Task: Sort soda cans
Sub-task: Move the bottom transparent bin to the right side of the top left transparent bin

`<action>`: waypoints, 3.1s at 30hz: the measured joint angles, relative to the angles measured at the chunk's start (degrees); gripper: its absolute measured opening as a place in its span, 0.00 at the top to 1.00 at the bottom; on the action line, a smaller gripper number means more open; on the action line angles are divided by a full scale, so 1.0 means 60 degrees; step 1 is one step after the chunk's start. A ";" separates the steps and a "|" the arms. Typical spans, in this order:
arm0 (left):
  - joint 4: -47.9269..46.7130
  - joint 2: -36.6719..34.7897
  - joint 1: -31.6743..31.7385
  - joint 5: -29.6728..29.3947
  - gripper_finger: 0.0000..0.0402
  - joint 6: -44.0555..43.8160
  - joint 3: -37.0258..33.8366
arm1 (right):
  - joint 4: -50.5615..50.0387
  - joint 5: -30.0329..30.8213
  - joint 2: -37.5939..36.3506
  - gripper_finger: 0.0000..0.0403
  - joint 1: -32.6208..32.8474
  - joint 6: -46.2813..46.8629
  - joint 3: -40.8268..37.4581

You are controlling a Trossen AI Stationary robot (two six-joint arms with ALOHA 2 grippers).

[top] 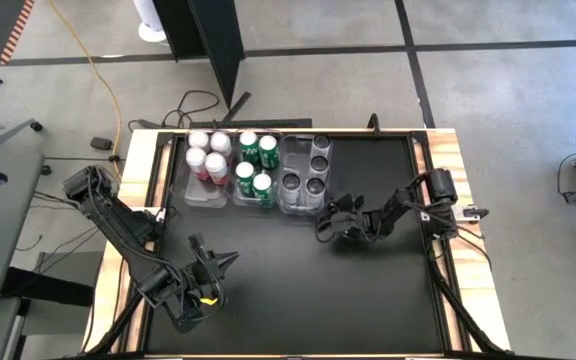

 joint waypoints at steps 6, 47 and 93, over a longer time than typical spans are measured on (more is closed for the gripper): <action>-0.0004 0.0003 0.0000 0.0000 0.94 0.0000 0.0000 | -0.0015 -0.0068 -0.0007 1.00 -0.0193 -0.0036 0.0003; 0.0415 0.0004 0.0633 0.0084 0.94 -0.0033 -0.0634 | 0.0178 -0.5028 -0.7118 1.00 -0.2197 -0.4077 -0.4394; 0.1075 -0.0692 0.0659 0.0084 0.94 0.0976 -0.0634 | -0.2088 -0.9184 -0.2243 1.00 -0.5720 -0.4302 0.0645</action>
